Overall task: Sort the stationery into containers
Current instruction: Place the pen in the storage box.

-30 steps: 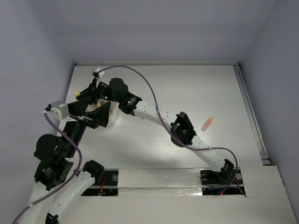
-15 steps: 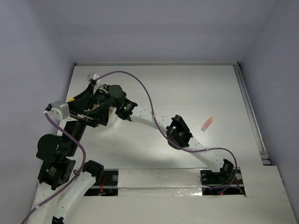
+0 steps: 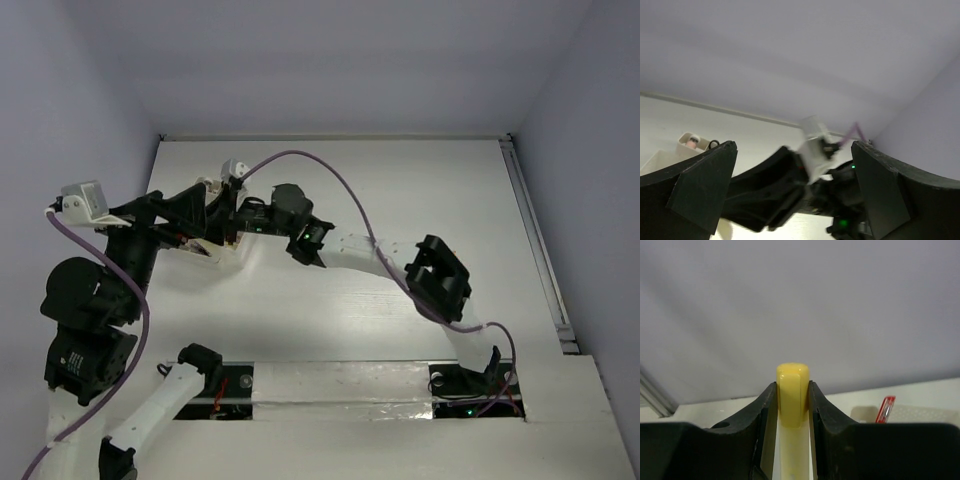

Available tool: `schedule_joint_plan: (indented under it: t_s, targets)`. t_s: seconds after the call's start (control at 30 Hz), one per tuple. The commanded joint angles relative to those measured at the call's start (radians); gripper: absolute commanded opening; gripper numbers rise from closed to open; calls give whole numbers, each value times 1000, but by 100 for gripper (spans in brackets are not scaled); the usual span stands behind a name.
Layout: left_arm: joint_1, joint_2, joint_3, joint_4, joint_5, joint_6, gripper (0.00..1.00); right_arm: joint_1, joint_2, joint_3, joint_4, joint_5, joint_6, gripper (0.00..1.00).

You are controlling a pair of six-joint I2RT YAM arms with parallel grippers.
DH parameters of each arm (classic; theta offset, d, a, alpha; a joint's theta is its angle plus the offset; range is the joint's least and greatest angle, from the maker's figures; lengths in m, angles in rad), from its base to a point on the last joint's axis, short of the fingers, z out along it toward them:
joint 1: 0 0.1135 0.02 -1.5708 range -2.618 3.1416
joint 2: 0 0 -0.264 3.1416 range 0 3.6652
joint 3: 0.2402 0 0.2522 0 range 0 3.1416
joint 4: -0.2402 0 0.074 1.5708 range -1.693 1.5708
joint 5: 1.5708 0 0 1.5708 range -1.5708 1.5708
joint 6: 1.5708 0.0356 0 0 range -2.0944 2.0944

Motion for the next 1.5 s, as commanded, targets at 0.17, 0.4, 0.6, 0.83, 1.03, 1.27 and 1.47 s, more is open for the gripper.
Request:
schedule_joint_plan:
  t_s: [0.17,0.4,0.6,0.83,1.03,1.27,1.47]
  targets:
    - [3,-18,-20,-169,-80,-133,59,-25,-260,-280,234,-64,-24,0]
    - [3,35,-48,-200,85,-197,42,-34,-353,-417,223,-84,-62,0]
    - [3,68,-74,-221,147,-209,39,-34,-390,-455,194,-85,-97,0]
    - [3,78,-122,-281,110,-170,42,-34,-412,-480,191,-84,-114,0]
    - [3,88,-160,-259,153,-156,41,-34,-404,-471,191,-89,-114,0]
    - [3,101,-166,-275,102,-134,39,-34,-404,-471,188,-81,-129,0]
    - [3,105,-157,-292,33,-113,40,-34,-407,-474,183,-81,-134,0]
